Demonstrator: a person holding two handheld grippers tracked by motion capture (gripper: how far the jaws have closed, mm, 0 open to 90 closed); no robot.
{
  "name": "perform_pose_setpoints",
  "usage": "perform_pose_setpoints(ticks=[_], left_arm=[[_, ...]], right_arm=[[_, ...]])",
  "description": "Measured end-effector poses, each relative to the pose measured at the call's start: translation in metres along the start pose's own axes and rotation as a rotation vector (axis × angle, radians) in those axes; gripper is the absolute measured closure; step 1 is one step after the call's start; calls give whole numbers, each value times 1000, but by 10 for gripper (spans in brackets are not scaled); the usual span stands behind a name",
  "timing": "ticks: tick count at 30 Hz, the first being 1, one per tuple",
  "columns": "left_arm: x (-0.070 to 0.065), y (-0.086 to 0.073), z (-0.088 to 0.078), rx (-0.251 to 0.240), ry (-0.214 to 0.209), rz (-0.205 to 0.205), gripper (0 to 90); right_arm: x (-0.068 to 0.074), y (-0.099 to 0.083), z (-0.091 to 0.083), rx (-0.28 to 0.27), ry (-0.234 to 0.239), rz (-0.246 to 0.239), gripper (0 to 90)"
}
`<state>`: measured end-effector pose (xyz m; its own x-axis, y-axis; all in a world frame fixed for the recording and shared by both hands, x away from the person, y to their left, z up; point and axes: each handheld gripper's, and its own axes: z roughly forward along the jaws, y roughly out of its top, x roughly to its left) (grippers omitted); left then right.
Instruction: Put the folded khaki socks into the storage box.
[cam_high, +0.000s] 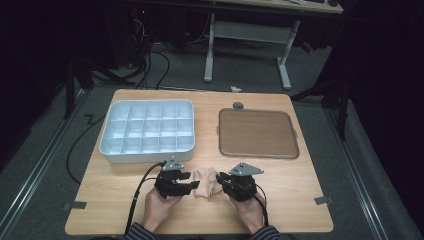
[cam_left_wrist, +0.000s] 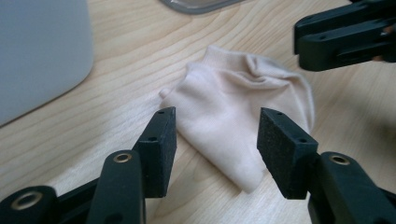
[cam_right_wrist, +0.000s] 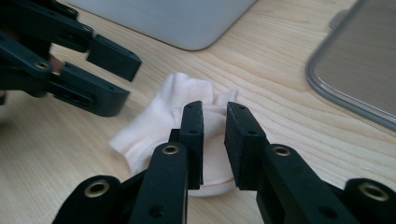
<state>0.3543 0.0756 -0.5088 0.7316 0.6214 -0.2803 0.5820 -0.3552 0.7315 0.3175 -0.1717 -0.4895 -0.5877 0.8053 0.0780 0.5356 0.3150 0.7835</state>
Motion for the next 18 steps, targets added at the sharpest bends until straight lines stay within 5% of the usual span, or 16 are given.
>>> perform_pose_setpoints(ticks=[11, 18], left_arm=[[4, -4, 18, 47, 43, -30, 452], [-1, -6, 22, 49, 75, -10, 442]], right_arm=[[24, 9, 7, 0, 31, -79, 751], [15, -1, 24, 60, -60, -90, 730]])
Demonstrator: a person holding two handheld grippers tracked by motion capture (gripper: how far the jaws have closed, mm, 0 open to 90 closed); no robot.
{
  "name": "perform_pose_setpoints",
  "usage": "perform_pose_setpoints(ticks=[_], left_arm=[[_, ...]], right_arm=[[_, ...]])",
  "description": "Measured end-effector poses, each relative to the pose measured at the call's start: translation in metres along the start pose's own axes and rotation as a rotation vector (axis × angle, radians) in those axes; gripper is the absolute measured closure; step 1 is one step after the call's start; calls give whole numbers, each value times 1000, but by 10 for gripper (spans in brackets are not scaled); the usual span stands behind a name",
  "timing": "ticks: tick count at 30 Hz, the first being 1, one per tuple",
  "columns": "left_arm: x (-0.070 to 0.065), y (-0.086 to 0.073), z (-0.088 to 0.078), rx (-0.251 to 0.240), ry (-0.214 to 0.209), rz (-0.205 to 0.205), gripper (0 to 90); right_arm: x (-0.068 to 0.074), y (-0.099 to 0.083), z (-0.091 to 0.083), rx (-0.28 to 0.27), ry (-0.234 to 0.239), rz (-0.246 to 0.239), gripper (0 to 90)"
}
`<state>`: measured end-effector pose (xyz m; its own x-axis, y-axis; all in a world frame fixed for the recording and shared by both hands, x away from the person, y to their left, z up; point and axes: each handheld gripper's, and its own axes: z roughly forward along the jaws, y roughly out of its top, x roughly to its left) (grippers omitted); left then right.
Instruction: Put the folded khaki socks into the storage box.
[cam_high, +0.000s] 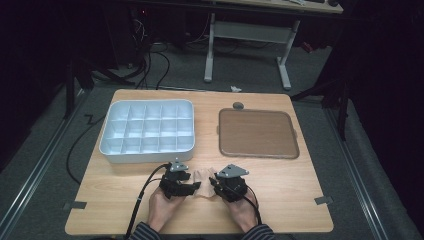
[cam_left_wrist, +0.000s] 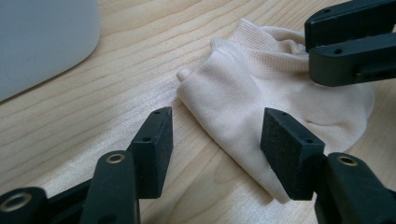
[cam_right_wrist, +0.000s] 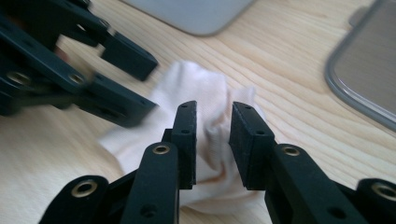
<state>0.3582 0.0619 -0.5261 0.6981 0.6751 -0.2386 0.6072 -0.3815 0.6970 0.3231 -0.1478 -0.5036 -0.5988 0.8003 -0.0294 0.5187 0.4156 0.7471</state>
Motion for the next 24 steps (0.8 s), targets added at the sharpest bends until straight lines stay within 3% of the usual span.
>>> perform_pose_setpoints(ticks=[4, 7, 12, 24], left_arm=[[-5, -1, 1, -1, 26, 45, 444], [-7, -1, 2, 3, 41, 65, 442], [-9, -1, 3, 9, 63, 83, 440], [-9, 2, 3, 24, 63, 88, 436]], right_arm=[[-6, -7, 2, 31, -35, -2, 835], [-9, -11, 3, 36, -49, 5, 852], [-12, -17, 5, 24, -54, 13, 852], [-13, -21, 7, 2, -55, -2, 810]])
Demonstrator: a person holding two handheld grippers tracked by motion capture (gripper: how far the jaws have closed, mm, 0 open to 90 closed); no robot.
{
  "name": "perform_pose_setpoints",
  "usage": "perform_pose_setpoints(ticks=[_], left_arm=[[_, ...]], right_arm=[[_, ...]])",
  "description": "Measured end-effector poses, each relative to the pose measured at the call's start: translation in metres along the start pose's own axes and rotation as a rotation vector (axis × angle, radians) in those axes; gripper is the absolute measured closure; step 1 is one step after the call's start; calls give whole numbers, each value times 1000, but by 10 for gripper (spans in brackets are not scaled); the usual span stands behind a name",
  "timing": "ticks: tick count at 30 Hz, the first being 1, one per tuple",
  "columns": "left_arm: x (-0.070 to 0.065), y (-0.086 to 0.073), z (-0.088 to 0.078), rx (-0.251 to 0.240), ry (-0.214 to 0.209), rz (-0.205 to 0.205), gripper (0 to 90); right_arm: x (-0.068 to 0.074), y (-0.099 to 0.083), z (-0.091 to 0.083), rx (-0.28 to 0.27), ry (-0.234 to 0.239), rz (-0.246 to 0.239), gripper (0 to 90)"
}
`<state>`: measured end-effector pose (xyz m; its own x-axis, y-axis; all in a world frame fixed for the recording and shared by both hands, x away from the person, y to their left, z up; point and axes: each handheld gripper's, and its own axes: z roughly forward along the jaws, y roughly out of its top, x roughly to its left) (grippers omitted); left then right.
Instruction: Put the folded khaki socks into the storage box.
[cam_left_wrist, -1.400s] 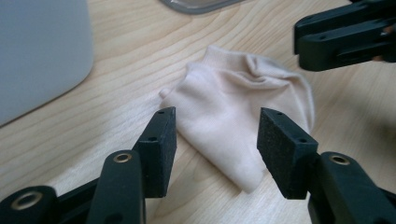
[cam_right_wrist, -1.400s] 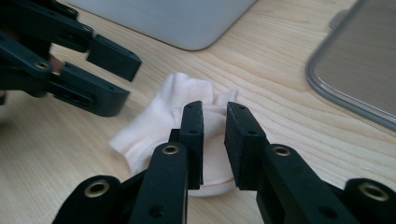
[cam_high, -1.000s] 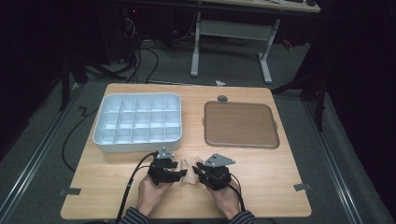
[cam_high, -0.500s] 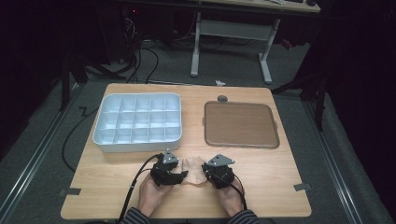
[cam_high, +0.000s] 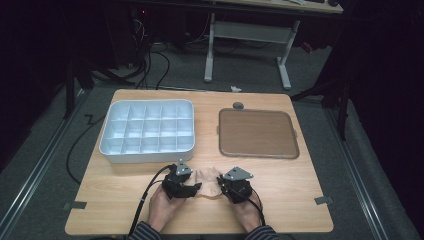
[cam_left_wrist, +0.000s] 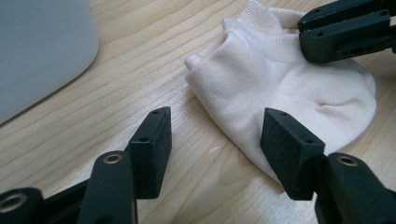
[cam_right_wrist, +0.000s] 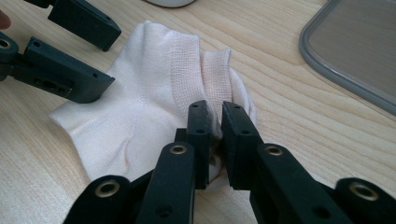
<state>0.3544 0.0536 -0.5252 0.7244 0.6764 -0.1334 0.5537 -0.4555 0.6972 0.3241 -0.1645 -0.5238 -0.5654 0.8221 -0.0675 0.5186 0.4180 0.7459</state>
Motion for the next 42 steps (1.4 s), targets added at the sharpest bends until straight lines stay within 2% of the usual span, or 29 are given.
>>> perform_pose_setpoints(ticks=[3, 4, 5, 8, 10, 12, 14, 15, 17, 21, 23, 28, 34, 37, 42], left_arm=[[5, 1, -1, 1, -32, -39, 443], [5, 1, -1, 1, -32, -39, 445], [10, 2, -2, 4, -47, -66, 447], [13, 2, -3, 3, -39, -76, 448], [17, 3, -6, -2, -42, -83, 448], [21, 6, -11, -26, -58, -114, 450], [24, 10, -12, -35, -62, -126, 450], [26, 11, -12, -43, -73, -141, 452], [29, 14, -11, -28, -66, -139, 451], [32, 19, -8, -35, -79, -159, 454], [32, 20, -4, -40, -98, -179, 458], [29, 19, 3, -37, -81, -168, 478], [30, 19, 10, -25, -88, -187, 495], [31, 19, 12, -24, -110, -193, 573], [29, 18, 15, -19, -115, -191, 625]], right_arm=[[0, 3, -1, 8, 18, 24, 751], [0, 3, -1, 8, 18, 24, 751], [-1, 6, -3, 2, 23, 30, 732], [-2, 12, -12, -32, 22, 37, 731], [-1, 15, -18, -44, 34, 34, 747], [1, 18, -21, -46, 49, 22, 771], [3, 19, -22, -49, 64, 18, 796], [4, 19, -21, -51, 75, 22, 809], [7, 19, -20, -50, 81, 23, 824], [13, 17, -15, -37, 100, 18, 836], [15, 15, -13, -28, 106, 15, 839], [17, 10, -10, -15, 110, 17, 840], [17, 3, -6, 2, 111, 25, 839], [19, 0, -4, 13, 107, 12, 838], [18, -2, -4, 16, 112, 14, 838]])
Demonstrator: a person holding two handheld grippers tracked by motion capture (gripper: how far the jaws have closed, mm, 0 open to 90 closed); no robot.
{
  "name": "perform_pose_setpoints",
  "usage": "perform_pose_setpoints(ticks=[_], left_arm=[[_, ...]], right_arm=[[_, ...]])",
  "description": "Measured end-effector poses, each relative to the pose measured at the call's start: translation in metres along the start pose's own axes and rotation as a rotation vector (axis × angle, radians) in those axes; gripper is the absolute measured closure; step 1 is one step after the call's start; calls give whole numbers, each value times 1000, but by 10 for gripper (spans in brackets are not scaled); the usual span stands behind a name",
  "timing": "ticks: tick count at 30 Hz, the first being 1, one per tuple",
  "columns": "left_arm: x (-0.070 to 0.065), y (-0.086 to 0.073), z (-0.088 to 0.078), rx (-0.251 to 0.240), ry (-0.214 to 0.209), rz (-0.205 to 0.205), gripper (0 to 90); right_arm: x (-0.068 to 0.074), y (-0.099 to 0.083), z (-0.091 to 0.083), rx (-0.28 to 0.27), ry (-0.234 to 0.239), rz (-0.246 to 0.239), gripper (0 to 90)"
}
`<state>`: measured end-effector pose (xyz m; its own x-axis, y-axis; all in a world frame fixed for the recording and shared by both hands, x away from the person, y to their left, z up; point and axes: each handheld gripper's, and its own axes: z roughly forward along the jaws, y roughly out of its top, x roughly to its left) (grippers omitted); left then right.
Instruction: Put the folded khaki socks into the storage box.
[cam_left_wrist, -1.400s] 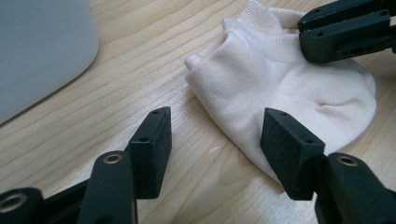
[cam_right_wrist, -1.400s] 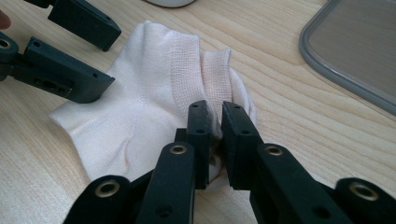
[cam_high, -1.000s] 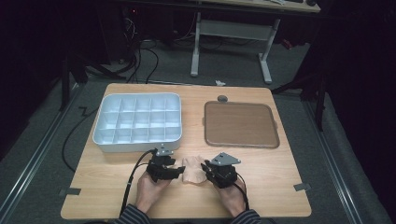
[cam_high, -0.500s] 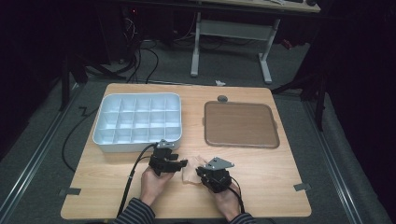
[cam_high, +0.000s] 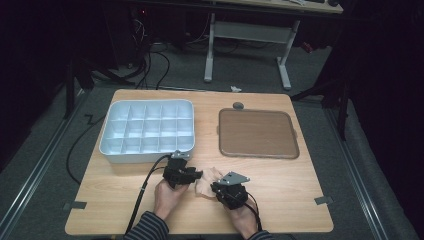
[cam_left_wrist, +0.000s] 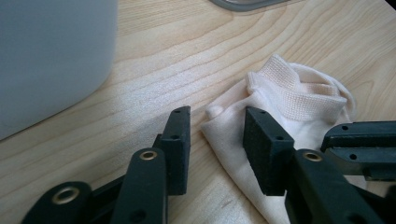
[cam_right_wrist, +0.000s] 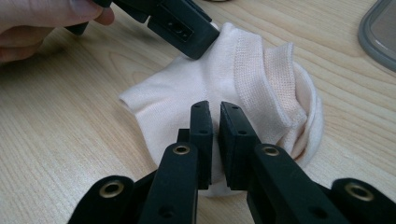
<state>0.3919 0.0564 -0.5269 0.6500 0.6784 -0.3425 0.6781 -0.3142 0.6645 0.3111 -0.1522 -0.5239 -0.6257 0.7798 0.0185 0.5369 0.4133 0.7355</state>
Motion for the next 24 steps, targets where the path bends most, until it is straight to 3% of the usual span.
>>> perform_pose_setpoints(ticks=[14, 24], left_arm=[[0, 0, 2, 10, -36, -1, 823], [-2, 0, -7, -9, -76, 10, 847]], right_arm=[[0, -1, 0, 5, 4, 3, 834], [2, -6, -3, -10, 9, 0, 834]])
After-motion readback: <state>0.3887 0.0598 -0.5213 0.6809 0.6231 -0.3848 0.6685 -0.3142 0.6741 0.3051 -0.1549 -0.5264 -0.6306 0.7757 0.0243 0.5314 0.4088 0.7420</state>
